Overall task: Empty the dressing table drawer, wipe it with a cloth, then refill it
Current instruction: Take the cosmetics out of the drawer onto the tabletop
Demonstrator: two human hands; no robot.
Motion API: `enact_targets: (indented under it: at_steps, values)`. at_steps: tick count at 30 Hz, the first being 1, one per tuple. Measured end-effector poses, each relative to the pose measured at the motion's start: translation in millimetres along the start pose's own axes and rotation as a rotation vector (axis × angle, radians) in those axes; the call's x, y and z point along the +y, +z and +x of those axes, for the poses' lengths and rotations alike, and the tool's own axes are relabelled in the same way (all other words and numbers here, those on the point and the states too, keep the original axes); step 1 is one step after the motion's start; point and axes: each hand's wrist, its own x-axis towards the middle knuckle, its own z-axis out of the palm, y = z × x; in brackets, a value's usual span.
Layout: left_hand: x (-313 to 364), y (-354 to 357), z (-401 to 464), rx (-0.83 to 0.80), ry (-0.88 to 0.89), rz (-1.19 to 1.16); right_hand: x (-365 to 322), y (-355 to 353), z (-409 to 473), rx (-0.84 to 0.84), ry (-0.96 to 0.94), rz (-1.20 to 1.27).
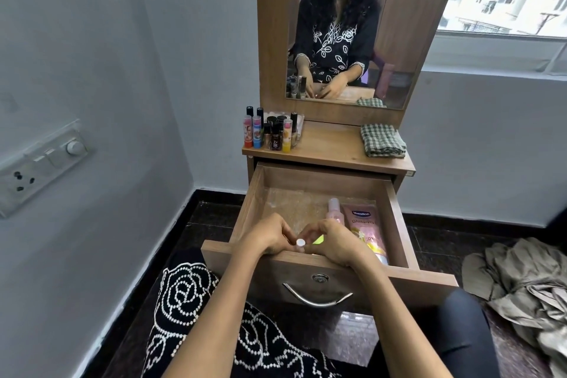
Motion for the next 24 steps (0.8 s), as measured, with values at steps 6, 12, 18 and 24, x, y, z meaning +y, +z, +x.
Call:
enact_targets:
  at_steps: [6, 12, 18, 24]
  values:
    - [-9.1, 10.9, 6.2, 0.187, 0.088, -0.06, 3.7, 4.0, 2.1, 0.123, -0.051, 0.048]
    - [9.5, 14.4, 14.8, 0.487, 0.201, -0.222, -3.9, 0.8, 11.0, 0.378, -0.12, 0.326]
    - [57.4, -12.8, 27.7, 0.764, 0.334, -0.273, -23.1, -29.8, 43.7, 0.647, -0.189, 0.667]
    - [80.7, -32.5, 71.2, 0.906, 0.346, -0.33, -46.6, -58.8, 83.2, 0.704, -0.188, 0.855]
